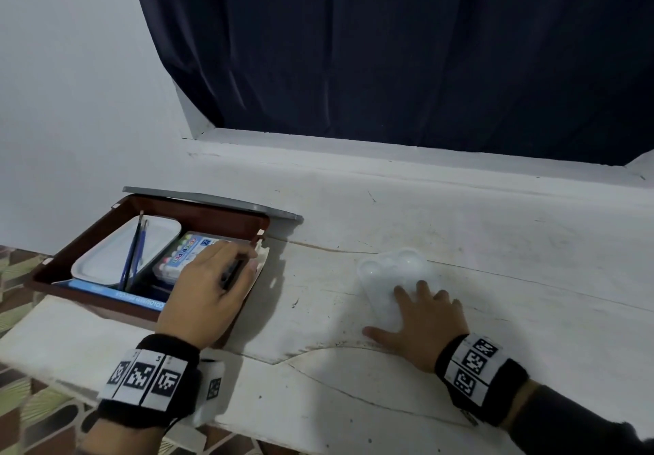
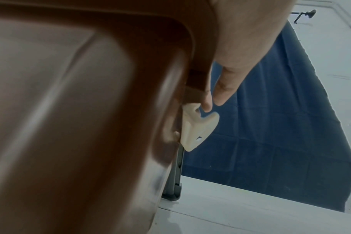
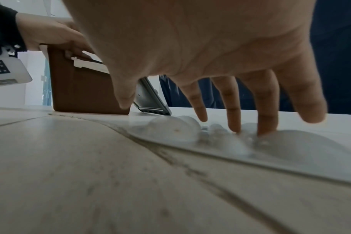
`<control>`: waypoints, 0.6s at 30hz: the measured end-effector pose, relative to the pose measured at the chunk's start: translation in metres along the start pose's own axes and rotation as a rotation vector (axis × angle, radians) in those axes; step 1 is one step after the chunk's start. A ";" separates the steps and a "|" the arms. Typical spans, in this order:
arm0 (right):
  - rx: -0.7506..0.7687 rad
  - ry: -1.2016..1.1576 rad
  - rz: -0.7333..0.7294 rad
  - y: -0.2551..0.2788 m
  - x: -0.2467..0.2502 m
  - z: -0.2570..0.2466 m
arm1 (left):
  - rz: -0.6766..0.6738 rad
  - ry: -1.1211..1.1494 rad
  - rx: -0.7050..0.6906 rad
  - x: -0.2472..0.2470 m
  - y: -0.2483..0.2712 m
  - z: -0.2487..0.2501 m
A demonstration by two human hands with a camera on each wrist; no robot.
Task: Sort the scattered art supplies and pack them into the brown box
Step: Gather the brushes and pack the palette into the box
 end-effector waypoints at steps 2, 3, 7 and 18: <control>0.032 0.043 -0.032 -0.006 0.000 -0.010 | -0.010 -0.010 -0.002 0.000 0.000 0.000; 0.060 0.050 -0.024 -0.007 0.002 -0.014 | -0.013 -0.012 -0.001 0.000 0.000 0.000; 0.211 0.019 0.038 -0.008 0.008 -0.026 | -0.013 -0.013 -0.012 0.001 0.000 0.000; 0.235 -0.869 0.391 0.007 0.091 0.011 | -0.017 0.005 -0.008 -0.001 -0.001 -0.004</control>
Point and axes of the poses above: each hand's wrist, its own y-axis away from the middle knuckle, its own x-axis out of the back of the hand, z = x × y, the point moved 8 cm from there along -y, towards the middle knuckle, and after that the axes turned 7 degrees about y, right-handed, at the moved point
